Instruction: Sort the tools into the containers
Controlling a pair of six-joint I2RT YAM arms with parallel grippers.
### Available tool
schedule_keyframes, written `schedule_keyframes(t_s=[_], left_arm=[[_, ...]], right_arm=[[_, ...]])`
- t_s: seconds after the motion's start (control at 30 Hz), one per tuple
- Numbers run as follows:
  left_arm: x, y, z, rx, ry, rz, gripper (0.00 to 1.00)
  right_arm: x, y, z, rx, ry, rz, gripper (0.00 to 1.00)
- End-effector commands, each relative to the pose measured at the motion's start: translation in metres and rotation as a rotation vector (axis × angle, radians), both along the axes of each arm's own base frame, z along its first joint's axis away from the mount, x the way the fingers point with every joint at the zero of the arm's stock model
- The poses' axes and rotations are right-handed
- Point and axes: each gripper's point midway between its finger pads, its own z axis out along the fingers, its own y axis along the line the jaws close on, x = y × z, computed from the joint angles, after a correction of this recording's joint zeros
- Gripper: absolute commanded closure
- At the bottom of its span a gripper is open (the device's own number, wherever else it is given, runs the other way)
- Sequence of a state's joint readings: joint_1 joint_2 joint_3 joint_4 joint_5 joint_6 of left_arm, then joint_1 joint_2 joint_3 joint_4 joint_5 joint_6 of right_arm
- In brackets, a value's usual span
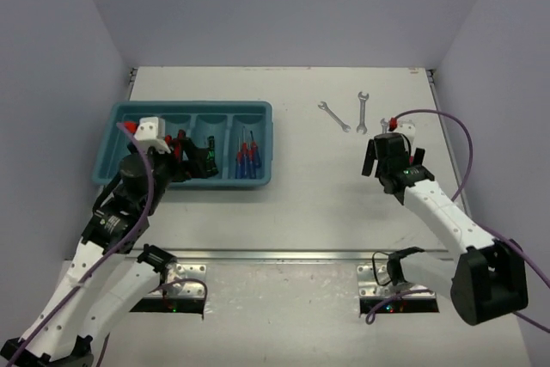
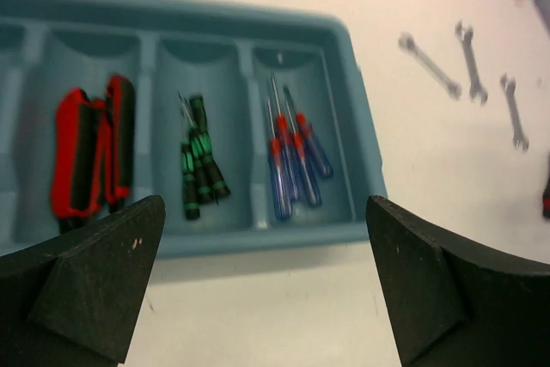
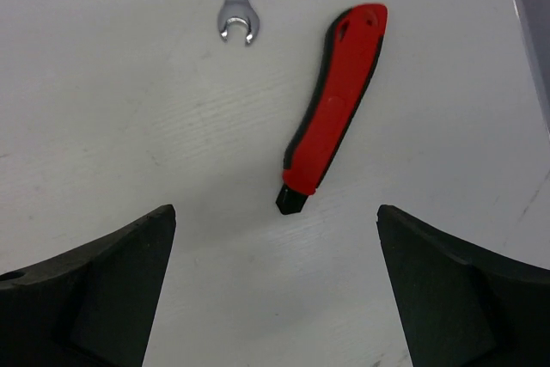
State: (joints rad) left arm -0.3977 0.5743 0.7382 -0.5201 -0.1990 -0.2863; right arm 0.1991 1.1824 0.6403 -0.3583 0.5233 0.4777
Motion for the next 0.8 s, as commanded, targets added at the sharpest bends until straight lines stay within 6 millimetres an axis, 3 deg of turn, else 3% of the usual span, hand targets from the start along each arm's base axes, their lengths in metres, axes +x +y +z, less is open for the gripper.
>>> schedule_keyframes(t_s=[0.0,0.13,0.3,0.43,0.5,0.53,0.6,0.63,0.7,0.77], left_arm=[[-0.006,-0.023,0.025,-0.085,-0.100,-0.122,0.00],[-0.010,-0.033,0.024,-0.092,-0.107,-0.186,0.00],[-0.012,-0.045,0.019,-0.086,-0.086,-0.239,0.00],[-0.019,-0.050,0.023,-0.096,-0.102,-0.263,0.00],[-0.021,-0.052,0.024,-0.100,-0.110,-0.272,0.00],[-0.022,-0.053,0.024,-0.101,-0.111,-0.277,0.00],[-0.022,-0.053,0.023,-0.099,-0.109,-0.276,0.00],[-0.022,-0.053,0.023,-0.098,-0.107,-0.275,0.00],[-0.020,-0.052,0.021,-0.093,-0.099,-0.266,0.00],[-0.019,-0.052,0.019,-0.089,-0.093,-0.261,0.00]], right_arm=[[0.018,-0.008,-0.024,0.126,0.097,-0.084,0.01],[0.023,-0.038,-0.050,0.157,0.184,-0.215,0.01],[0.034,-0.054,-0.087,0.217,0.277,-0.278,0.01],[0.054,-0.048,-0.109,0.332,0.320,-0.242,0.03],[0.053,-0.043,-0.122,0.376,0.358,-0.228,0.21],[0.051,-0.040,-0.127,0.389,0.372,-0.226,0.25],[0.044,-0.040,-0.134,0.383,0.397,-0.234,0.55],[0.042,-0.041,-0.133,0.378,0.397,-0.240,0.58],[0.037,-0.045,-0.125,0.350,0.377,-0.251,0.78],[0.039,-0.045,-0.117,0.347,0.351,-0.242,0.90]])
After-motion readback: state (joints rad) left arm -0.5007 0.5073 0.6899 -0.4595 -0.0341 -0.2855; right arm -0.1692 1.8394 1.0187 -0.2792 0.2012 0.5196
